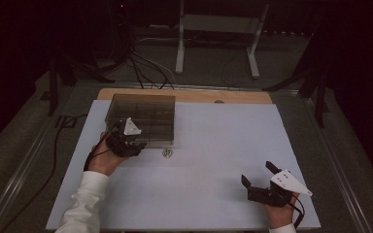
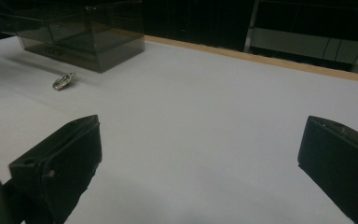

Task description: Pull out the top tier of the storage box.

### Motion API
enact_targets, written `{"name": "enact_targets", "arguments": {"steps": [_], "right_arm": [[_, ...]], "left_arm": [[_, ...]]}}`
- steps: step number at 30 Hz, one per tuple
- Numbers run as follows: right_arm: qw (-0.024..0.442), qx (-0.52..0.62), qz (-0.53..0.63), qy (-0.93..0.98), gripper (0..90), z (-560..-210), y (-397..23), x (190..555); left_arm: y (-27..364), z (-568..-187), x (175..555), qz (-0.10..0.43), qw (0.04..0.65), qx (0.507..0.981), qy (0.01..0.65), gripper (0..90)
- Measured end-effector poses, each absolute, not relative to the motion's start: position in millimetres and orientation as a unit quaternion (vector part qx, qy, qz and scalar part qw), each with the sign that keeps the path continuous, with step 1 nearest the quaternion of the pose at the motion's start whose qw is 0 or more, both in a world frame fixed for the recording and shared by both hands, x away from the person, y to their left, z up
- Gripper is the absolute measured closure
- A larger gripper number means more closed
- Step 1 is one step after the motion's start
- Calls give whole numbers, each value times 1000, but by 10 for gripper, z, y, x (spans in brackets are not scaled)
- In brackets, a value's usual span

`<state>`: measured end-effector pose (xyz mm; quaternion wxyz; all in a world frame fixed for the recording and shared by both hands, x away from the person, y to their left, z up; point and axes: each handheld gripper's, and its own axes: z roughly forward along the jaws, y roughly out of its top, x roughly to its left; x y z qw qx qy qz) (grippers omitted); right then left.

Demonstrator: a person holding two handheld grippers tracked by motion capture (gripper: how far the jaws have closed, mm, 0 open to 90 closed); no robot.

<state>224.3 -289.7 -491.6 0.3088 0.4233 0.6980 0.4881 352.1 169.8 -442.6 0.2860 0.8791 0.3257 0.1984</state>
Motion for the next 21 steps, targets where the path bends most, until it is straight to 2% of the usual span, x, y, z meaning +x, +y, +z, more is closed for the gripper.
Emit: {"name": "enact_targets", "arguments": {"steps": [14, 17, 21], "right_arm": [[311, 422, 488, 698, 0, -4915, -2893, 2234], [310, 425, 488, 697, 0, -4916, -2900, 2230], [311, 425, 488, 697, 0, -4915, -2904, 2224]], "left_arm": [[1714, -4454, 3499, 196, 284, 880, 326, 536], [1725, -4447, 3490, 202, 296, 872, 334, 406], [1770, -4400, 3472, 197, 344, 845, 358, 245]]}}
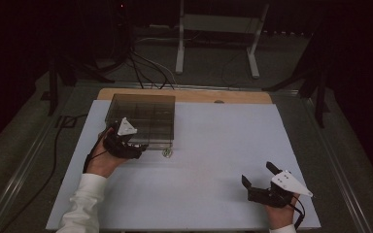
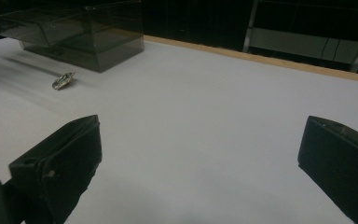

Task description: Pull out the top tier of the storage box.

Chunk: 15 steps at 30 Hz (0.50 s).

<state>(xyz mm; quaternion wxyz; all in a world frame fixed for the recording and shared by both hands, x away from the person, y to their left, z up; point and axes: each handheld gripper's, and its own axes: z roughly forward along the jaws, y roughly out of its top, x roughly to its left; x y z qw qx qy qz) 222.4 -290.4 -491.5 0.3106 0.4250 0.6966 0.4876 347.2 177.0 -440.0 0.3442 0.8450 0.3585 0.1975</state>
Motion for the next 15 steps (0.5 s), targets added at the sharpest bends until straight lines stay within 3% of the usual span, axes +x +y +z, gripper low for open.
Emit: {"name": "enact_targets", "arguments": {"steps": [6, 15], "right_arm": [[311, 427, 488, 695, 0, -4915, -2912, 2220], [310, 427, 487, 696, 0, -4920, -2914, 2227]], "left_arm": [[1796, -4355, 3424, 194, 397, 808, 389, 15], [1738, -4304, 3343, 200, 431, 782, 404, 3]]}}
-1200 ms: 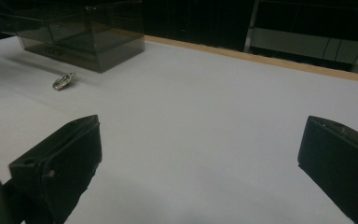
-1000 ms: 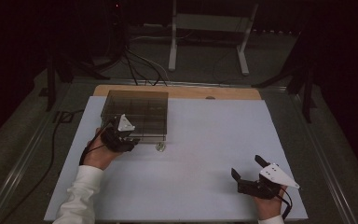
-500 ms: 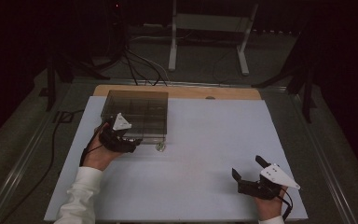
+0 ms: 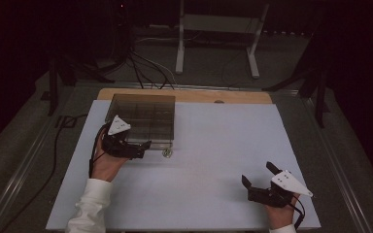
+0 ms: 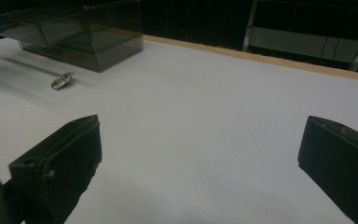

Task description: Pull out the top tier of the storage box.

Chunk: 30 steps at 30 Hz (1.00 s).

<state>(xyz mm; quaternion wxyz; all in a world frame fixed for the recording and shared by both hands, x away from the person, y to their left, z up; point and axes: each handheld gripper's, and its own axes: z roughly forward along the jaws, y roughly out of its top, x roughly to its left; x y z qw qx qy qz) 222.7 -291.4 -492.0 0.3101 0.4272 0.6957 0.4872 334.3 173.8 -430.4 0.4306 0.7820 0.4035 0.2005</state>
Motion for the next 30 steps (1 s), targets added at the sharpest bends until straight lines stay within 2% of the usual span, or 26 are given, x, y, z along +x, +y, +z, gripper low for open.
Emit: {"name": "enact_targets", "arguments": {"steps": [11, 30], "right_arm": [[307, 430, 491, 693, 0, -4919, -2921, 2225], [309, 431, 493, 690, 0, -4912, -2945, 2222]], "left_arm": [[1603, -4229, 3205, 222, 445, 777, 386, 4], [1362, -4303, 3091, 208, 452, 781, 376, 4]]}}
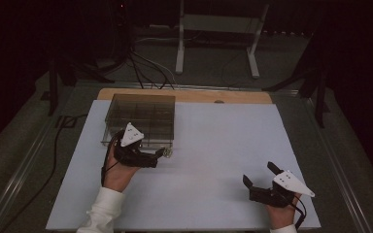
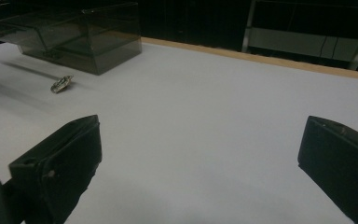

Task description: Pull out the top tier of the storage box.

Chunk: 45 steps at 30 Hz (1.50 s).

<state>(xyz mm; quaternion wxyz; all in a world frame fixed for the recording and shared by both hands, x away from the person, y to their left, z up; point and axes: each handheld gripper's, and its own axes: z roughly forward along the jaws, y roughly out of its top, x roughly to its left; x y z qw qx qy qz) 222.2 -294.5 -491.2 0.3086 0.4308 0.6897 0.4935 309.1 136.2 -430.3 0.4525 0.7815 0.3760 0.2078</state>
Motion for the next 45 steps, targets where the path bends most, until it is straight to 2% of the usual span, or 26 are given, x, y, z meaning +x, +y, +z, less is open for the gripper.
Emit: {"name": "enact_targets", "arguments": {"steps": [45], "right_arm": [[308, 431, 494, 689, 0, -4911, -2945, 2222]], "left_arm": [[1054, -4725, 2965, 193, 430, 802, 367, 4]]}}
